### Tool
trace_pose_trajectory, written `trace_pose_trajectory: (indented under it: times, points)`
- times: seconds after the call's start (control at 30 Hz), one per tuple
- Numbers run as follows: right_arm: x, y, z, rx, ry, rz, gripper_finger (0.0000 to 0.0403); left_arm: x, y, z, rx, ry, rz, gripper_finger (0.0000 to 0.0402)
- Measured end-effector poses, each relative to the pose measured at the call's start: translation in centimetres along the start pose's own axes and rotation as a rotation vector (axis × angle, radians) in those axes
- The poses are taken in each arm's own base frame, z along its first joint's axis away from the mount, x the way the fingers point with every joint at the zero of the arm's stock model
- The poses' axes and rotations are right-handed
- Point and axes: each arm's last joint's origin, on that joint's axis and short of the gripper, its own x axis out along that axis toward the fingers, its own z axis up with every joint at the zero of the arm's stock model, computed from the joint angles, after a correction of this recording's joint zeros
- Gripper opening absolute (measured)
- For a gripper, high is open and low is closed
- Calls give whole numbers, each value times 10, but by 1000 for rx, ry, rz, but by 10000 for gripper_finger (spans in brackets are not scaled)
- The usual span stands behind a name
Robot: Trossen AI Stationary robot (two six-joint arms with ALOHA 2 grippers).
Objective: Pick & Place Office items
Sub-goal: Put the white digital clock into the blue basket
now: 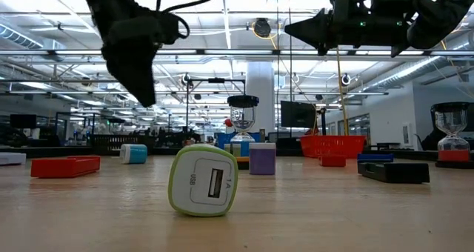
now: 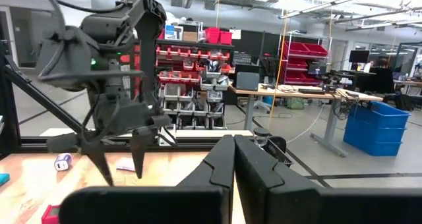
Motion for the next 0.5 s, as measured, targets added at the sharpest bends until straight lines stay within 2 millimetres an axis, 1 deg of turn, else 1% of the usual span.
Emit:
trace_pose_trajectory:
  times: [0.13, 0.23, 0.3, 0.43, 0.5]
  points:
    - [0, 0, 0, 0, 0, 0, 6, -3, -3, -15, -2, 119, 3, 241]
    - [0, 0, 0, 0, 0, 0, 6, -7, -1, -29, -85, 268, 35, 251]
    - [0, 0, 0, 0, 0, 0, 6, -11, -1, -38, -123, 334, 71, 253]
    - [0, 0, 0, 0, 0, 0, 6, -17, -7, -53, -129, 378, 114, 253]
    - [0, 0, 0, 0, 0, 0, 6, -19, -5, -63, -141, 370, 138, 253]
